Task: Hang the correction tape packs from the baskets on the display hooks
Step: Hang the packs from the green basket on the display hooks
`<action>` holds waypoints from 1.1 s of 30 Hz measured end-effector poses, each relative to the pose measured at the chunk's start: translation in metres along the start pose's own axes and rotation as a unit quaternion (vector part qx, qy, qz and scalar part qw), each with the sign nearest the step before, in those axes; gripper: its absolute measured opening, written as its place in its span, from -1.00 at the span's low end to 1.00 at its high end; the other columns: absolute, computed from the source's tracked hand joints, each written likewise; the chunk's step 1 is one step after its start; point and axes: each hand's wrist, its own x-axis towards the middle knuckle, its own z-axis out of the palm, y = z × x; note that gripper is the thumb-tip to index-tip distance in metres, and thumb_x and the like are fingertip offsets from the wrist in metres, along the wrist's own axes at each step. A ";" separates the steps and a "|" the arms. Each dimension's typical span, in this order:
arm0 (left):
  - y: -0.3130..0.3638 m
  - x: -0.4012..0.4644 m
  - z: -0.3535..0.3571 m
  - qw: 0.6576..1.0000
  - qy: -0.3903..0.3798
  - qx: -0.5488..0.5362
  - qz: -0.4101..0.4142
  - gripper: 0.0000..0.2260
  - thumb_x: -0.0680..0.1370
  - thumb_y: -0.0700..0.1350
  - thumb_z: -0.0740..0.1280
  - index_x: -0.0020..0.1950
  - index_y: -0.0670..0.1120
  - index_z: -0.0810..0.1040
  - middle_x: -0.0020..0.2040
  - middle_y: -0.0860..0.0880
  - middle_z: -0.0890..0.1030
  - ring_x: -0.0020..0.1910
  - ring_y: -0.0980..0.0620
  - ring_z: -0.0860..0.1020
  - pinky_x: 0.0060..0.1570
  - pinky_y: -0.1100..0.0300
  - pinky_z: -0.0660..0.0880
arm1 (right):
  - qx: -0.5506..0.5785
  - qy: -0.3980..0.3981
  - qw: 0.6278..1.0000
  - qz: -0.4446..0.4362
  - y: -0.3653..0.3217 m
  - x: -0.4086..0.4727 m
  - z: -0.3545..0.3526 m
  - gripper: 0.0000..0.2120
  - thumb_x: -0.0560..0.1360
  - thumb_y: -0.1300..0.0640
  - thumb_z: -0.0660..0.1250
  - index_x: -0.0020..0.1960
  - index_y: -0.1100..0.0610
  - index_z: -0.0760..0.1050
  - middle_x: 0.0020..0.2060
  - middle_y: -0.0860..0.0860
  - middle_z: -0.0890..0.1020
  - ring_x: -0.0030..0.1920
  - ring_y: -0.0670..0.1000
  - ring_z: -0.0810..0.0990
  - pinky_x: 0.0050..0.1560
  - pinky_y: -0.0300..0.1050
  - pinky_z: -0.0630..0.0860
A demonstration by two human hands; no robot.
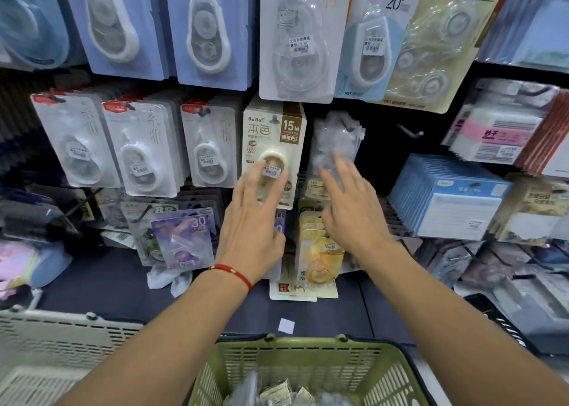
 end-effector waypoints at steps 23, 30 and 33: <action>-0.016 -0.041 0.041 0.968 -0.220 0.077 0.090 -0.73 0.52 -0.20 0.31 0.22 -0.08 0.54 0.19 -0.11 0.46 0.21 -0.22 0.43 0.15 -0.12 0.46 | 0.135 -0.099 0.985 0.049 0.019 -0.057 0.025 -0.74 0.60 0.12 0.27 0.25 0.07 0.60 0.17 0.04 0.66 0.13 0.15 0.63 -0.01 0.03 0.54; -0.027 -0.157 0.099 0.825 -0.547 0.138 0.045 -0.64 0.61 -0.10 0.31 0.42 0.00 0.53 0.44 -0.11 0.49 0.45 -0.18 0.45 0.36 -0.02 0.47 | 0.142 -0.470 0.870 0.042 0.004 -0.209 0.072 -0.72 0.66 0.08 0.27 0.32 0.10 0.55 0.25 0.11 0.65 0.28 0.18 0.59 0.20 -0.01 0.52; -0.032 -0.212 0.114 0.823 -0.556 0.080 -0.085 -0.59 0.62 -0.11 0.33 0.48 -0.04 0.46 0.47 -0.17 0.43 0.44 -0.20 0.46 0.38 0.05 0.44 | 0.134 -0.574 0.807 0.047 -0.017 -0.264 0.099 -0.36 0.68 -0.17 0.26 0.61 0.19 0.27 0.56 0.19 0.38 0.52 0.19 0.39 0.41 -0.02 0.39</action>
